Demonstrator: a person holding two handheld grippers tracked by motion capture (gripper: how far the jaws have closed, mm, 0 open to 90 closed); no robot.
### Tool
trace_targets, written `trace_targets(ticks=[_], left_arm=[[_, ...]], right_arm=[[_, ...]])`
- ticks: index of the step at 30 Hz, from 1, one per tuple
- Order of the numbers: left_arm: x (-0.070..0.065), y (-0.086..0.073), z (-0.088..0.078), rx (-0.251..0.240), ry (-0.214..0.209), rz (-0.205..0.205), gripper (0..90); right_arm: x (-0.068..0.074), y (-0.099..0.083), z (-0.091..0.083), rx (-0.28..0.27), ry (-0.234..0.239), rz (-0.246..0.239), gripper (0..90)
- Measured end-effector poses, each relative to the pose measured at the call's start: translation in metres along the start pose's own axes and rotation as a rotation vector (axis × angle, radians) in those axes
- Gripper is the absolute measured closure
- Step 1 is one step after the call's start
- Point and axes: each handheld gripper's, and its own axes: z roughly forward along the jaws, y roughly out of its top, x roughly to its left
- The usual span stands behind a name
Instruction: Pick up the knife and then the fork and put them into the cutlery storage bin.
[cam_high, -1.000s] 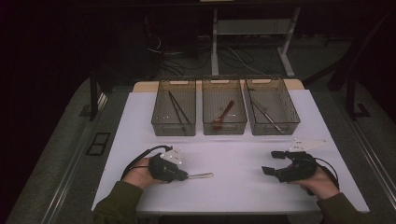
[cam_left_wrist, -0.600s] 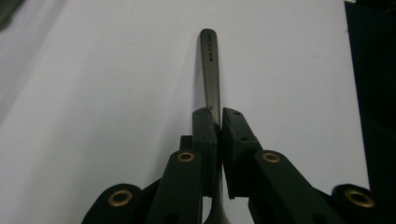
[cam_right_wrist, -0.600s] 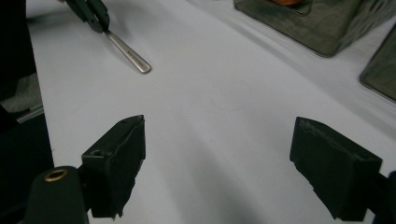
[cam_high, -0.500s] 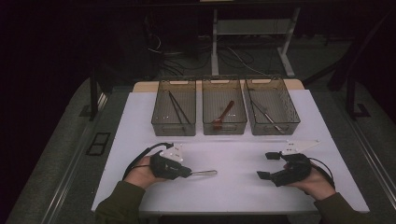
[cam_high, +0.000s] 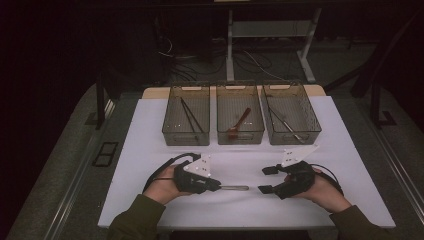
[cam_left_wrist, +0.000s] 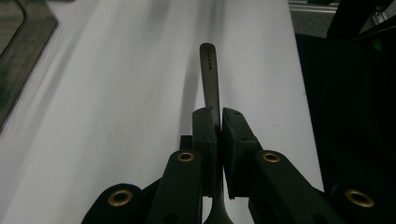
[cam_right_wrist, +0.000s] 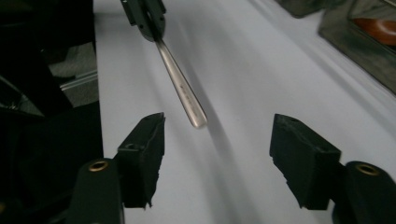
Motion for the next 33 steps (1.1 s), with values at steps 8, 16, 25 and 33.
trace_targets(ticks=[8,16,25,33], left_arm=[[-0.003,0.021,0.012,-0.001,-0.012,0.056,84.1],[-0.003,0.034,0.021,-0.002,-0.019,0.095,84.0],[0.0,0.036,0.024,-0.032,0.017,0.09,69.7],[0.009,0.007,-0.006,-0.23,0.121,-0.142,42.7]], right_arm=[[0.006,0.018,0.03,0.089,0.076,-0.115,54.0],[0.009,0.028,0.053,0.168,0.125,-0.178,68.3],[0.011,0.028,0.057,0.214,0.135,-0.224,81.2],[-0.008,0.021,0.045,0.21,0.025,-0.179,87.0]])
